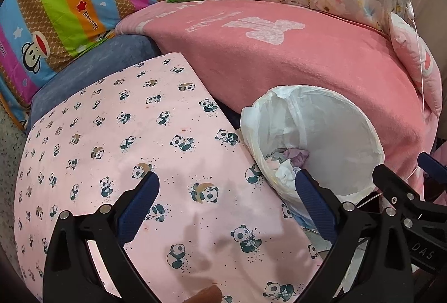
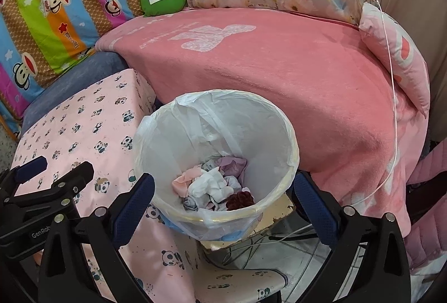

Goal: Collect trash

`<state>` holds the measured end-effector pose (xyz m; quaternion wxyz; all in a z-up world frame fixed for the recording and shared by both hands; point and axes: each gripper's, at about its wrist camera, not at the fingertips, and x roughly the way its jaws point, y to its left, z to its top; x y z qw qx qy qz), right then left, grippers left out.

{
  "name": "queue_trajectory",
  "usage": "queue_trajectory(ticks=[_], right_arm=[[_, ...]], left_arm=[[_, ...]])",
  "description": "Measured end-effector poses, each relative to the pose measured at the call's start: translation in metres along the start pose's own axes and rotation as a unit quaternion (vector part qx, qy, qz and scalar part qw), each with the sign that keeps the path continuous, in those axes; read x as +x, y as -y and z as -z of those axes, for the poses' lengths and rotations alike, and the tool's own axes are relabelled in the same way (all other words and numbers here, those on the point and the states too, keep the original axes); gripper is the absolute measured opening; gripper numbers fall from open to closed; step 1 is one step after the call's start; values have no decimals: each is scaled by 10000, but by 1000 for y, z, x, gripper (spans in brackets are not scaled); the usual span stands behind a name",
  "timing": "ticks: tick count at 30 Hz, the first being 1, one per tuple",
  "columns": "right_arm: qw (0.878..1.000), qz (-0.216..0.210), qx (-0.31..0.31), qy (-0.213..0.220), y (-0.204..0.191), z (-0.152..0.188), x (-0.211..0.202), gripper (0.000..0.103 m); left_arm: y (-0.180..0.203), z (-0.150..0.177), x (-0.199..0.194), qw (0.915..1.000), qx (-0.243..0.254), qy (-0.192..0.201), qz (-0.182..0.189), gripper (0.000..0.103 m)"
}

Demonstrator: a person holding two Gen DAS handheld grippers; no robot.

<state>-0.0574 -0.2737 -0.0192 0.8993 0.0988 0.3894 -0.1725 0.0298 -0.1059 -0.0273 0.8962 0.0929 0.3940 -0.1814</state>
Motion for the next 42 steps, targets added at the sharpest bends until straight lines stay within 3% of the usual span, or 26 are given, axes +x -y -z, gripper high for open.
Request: queue_trajectory(ticks=[42], right_arm=[[9997,115,117,-161,10,7,6,99]], left_arm=[[7,10,10,9997,-4,-230,-64,96]])
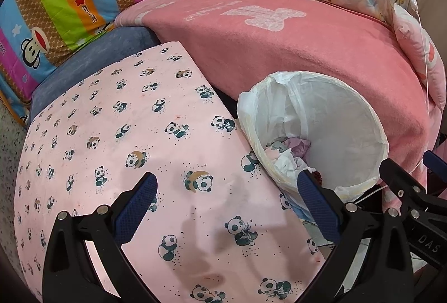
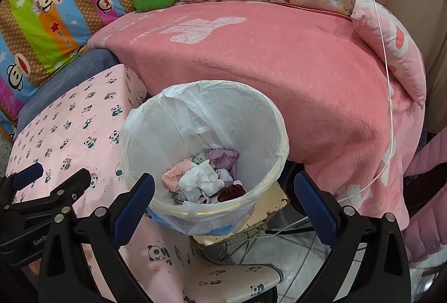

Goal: Collect trash

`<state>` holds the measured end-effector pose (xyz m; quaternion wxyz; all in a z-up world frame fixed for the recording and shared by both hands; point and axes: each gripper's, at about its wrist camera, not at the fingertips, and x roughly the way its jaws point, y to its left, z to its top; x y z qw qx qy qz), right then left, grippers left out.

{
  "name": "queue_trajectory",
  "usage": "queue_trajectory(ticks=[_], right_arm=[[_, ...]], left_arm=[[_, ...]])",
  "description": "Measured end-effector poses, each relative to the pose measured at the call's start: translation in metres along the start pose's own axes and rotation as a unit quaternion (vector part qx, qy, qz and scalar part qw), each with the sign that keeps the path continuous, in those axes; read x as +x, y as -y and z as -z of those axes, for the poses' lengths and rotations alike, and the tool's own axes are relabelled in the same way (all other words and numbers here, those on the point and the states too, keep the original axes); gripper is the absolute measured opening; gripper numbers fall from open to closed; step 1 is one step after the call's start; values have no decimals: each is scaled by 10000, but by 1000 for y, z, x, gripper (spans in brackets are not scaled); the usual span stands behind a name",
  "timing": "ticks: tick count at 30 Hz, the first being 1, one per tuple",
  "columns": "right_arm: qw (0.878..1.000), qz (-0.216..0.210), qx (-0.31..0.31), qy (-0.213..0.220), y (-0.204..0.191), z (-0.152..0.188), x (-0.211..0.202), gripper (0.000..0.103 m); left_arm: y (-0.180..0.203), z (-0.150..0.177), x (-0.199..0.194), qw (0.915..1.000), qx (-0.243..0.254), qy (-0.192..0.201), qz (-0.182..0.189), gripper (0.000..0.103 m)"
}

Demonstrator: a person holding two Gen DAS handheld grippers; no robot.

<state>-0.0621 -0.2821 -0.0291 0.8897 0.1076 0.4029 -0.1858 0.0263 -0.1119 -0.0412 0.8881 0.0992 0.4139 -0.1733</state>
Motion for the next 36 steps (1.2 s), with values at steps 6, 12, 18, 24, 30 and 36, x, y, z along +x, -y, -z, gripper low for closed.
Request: queue_trajectory(ticks=[6,12,18,24,30,36], right_arm=[[10000,8,7,-16,1,1,2,99],[10000,32,22,-47,2,3,4,99],[10000,32,20,-54,2,3,4,99],[10000,36,17,-61,3,5,5,99],[10000,36,17,-62,3,5,5,99],[10000,39,22,-69,4,5,5,99]], left_arm=[[-1,1,1,10000,-11,-6,-8,96],[-1,1,1,10000,-5,2,-19,96],[-2,1,1,10000,-3,-1,-22,96],[-2,2,1,10000,1,8,-28,96],[-3,3,0,10000,15,12,-33,96],[-3,3,0,10000,-1,0,-31,96]])
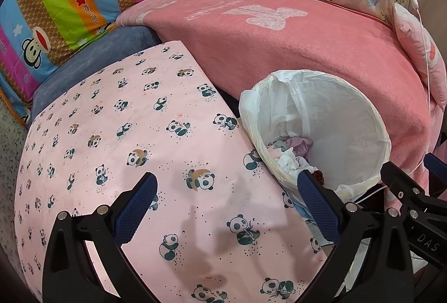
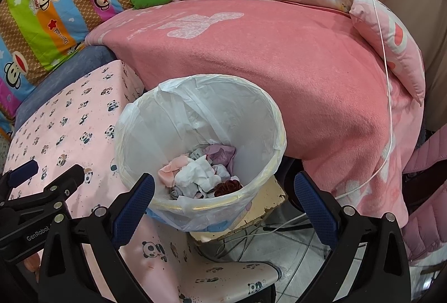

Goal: Collect trash

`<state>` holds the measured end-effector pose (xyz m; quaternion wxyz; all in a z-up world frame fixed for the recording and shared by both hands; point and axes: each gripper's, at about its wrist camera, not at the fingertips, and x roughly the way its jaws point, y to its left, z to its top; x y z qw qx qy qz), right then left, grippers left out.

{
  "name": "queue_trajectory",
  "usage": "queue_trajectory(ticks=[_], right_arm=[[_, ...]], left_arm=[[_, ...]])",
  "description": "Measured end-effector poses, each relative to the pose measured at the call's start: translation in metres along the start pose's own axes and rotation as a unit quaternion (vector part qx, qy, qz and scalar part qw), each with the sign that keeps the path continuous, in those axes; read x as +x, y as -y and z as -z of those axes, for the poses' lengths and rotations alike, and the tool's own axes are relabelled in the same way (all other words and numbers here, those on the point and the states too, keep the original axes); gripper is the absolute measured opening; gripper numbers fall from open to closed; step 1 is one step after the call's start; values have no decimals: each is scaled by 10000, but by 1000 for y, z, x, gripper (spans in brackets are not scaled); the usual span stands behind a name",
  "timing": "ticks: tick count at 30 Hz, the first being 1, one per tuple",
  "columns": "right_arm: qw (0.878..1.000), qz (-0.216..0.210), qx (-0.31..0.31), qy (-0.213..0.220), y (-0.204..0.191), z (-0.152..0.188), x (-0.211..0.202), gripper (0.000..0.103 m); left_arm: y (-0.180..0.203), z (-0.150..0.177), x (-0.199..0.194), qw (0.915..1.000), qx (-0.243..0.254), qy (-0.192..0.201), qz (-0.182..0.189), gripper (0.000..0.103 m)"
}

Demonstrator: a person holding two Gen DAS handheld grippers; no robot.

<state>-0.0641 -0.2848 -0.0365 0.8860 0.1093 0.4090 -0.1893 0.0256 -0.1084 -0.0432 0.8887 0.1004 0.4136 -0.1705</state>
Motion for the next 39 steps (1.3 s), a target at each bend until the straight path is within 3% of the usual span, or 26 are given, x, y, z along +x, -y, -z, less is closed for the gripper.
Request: queue_trajectory(ticks=[39], right_arm=[[10000,-2,-15,-27,2,1,2,99]], left_arm=[[0,0,1,10000,13,-6,-52,96]])
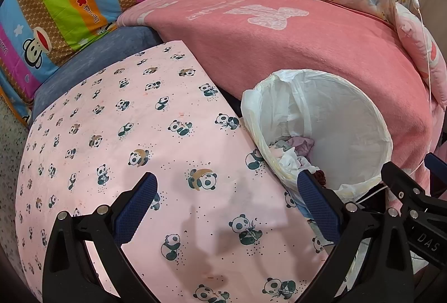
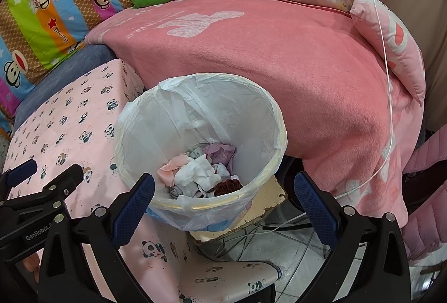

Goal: Collect trash

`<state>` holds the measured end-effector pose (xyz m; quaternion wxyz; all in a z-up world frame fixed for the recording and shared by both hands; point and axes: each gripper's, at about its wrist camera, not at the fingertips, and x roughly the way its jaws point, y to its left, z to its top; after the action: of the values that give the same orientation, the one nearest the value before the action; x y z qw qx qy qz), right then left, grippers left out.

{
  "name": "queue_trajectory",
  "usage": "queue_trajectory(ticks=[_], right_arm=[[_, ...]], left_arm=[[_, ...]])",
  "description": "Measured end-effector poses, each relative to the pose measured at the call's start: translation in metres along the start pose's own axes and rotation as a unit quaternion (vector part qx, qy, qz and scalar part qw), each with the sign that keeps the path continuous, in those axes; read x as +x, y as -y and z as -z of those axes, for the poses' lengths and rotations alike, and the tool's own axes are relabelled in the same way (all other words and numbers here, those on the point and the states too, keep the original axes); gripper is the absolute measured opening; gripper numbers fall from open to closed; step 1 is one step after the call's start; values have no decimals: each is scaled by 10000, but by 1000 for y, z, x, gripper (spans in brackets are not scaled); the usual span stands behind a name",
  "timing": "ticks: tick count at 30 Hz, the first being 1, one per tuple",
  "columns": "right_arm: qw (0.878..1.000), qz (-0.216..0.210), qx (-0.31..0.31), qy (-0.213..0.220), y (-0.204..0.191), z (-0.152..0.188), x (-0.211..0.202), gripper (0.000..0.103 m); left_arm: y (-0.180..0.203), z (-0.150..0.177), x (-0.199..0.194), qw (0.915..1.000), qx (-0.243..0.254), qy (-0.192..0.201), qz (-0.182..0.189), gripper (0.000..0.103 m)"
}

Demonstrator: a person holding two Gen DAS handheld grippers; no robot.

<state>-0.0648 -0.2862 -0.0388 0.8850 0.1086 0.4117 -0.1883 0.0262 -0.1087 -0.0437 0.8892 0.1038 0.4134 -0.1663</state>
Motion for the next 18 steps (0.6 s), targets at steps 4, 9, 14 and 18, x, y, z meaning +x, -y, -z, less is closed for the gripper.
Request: queue_trajectory(ticks=[4,9,14,18], right_arm=[[10000,2,2,3,0,0,0,99],[10000,2,-5,-3,-1,0,0,99],[10000,2,1,0,-1,0,0,99],[10000,-1,-6,1,-1,0,0,99]], left_arm=[[0,0,0,10000,-2,0,-2,96],[-1,0,0,10000,-4,1,-9,96],[-1,-1,-2,10000,-1,21,-5,96],[-2,-2,1,10000,-16,-44,-62,96]])
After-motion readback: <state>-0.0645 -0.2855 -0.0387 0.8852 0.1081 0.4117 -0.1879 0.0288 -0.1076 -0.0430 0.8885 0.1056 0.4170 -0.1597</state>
